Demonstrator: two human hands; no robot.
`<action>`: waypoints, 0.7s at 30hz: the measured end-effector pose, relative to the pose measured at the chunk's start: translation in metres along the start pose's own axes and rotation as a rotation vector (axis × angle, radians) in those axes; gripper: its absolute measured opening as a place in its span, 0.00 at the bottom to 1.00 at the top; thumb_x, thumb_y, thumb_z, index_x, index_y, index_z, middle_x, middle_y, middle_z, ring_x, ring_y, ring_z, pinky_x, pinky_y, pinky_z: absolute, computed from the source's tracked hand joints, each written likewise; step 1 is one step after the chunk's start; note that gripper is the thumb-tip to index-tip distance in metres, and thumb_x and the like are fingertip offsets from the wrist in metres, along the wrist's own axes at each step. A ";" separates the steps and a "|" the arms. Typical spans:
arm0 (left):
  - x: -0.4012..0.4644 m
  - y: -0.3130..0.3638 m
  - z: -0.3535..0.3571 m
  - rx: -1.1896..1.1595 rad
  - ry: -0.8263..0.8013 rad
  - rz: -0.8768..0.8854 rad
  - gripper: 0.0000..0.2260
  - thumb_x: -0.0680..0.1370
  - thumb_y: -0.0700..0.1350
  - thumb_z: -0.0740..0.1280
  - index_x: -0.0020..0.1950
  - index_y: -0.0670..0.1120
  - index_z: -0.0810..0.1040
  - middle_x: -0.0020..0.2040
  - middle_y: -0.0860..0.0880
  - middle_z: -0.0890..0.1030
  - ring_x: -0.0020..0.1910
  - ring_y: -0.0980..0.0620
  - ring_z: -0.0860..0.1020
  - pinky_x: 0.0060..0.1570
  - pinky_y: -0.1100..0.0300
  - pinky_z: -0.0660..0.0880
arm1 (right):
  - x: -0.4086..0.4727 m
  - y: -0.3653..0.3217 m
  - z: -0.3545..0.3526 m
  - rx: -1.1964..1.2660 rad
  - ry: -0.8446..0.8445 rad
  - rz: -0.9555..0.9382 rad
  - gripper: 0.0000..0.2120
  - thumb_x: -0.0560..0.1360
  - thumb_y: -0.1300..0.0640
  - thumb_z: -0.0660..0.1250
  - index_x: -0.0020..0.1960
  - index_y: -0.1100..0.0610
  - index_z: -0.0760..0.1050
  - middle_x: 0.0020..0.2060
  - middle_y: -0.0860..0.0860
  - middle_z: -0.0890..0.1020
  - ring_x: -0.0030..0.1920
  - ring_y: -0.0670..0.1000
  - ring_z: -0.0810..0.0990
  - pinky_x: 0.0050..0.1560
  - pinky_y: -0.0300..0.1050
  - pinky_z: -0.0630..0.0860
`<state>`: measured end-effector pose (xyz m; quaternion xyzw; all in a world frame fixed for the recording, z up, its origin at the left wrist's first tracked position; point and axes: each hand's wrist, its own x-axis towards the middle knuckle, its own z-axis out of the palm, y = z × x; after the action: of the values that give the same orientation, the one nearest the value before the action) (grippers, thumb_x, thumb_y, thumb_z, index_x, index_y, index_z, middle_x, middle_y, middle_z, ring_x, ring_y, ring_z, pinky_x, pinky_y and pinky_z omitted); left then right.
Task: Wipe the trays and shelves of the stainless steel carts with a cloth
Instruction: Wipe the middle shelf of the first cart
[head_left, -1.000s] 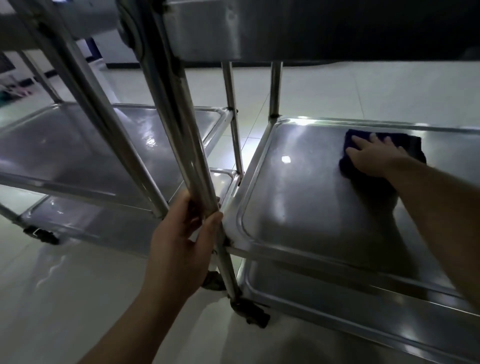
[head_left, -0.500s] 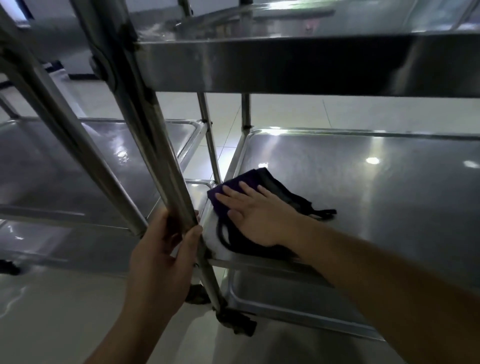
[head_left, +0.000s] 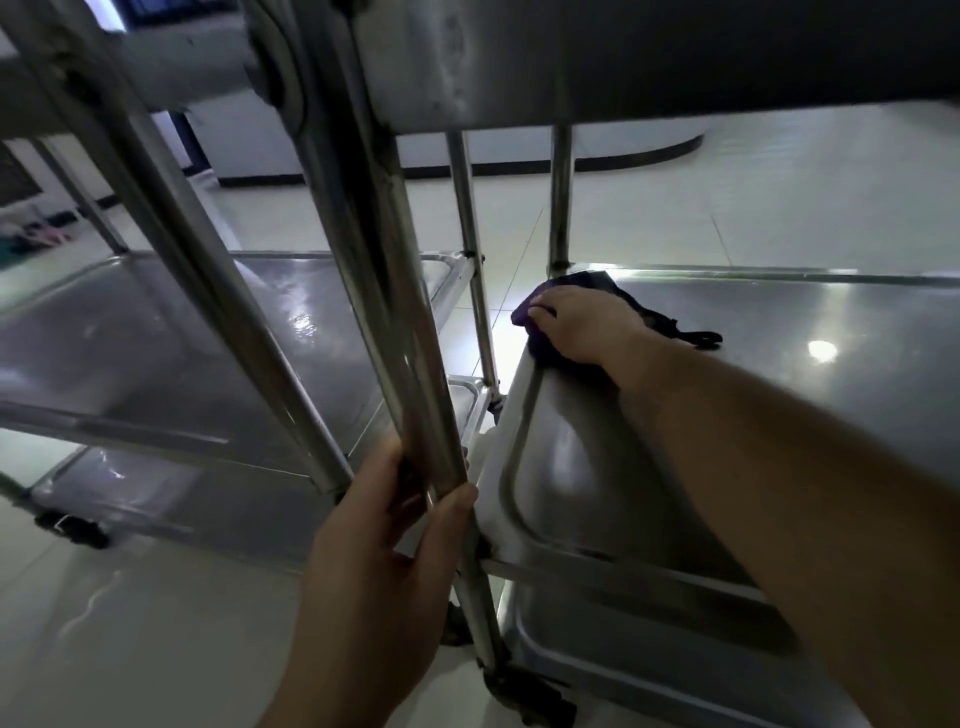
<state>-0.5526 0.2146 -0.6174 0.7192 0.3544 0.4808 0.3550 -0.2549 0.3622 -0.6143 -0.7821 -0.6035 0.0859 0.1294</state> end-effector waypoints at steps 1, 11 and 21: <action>0.000 0.002 -0.001 -0.003 0.000 0.002 0.12 0.80 0.46 0.70 0.58 0.64 0.77 0.53 0.56 0.86 0.55 0.58 0.84 0.54 0.66 0.79 | 0.004 0.001 -0.002 -0.016 -0.041 -0.002 0.22 0.85 0.44 0.49 0.74 0.43 0.72 0.76 0.47 0.71 0.74 0.55 0.70 0.75 0.57 0.62; -0.001 0.004 0.001 0.009 -0.023 0.012 0.13 0.76 0.52 0.68 0.60 0.57 0.77 0.53 0.57 0.84 0.56 0.58 0.84 0.51 0.68 0.79 | 0.042 0.097 -0.016 -0.312 -0.150 0.204 0.35 0.76 0.42 0.40 0.77 0.54 0.67 0.81 0.55 0.58 0.82 0.63 0.52 0.75 0.77 0.50; -0.002 -0.002 0.002 -0.010 -0.012 0.017 0.11 0.80 0.50 0.72 0.60 0.61 0.77 0.54 0.56 0.85 0.56 0.58 0.84 0.55 0.63 0.80 | 0.026 0.353 -0.039 -0.380 -0.109 0.787 0.45 0.65 0.30 0.72 0.74 0.51 0.64 0.77 0.56 0.67 0.77 0.66 0.62 0.75 0.72 0.55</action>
<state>-0.5516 0.2134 -0.6208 0.7234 0.3437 0.4812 0.3564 0.0888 0.2995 -0.6853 -0.9566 -0.2705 0.0573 -0.0916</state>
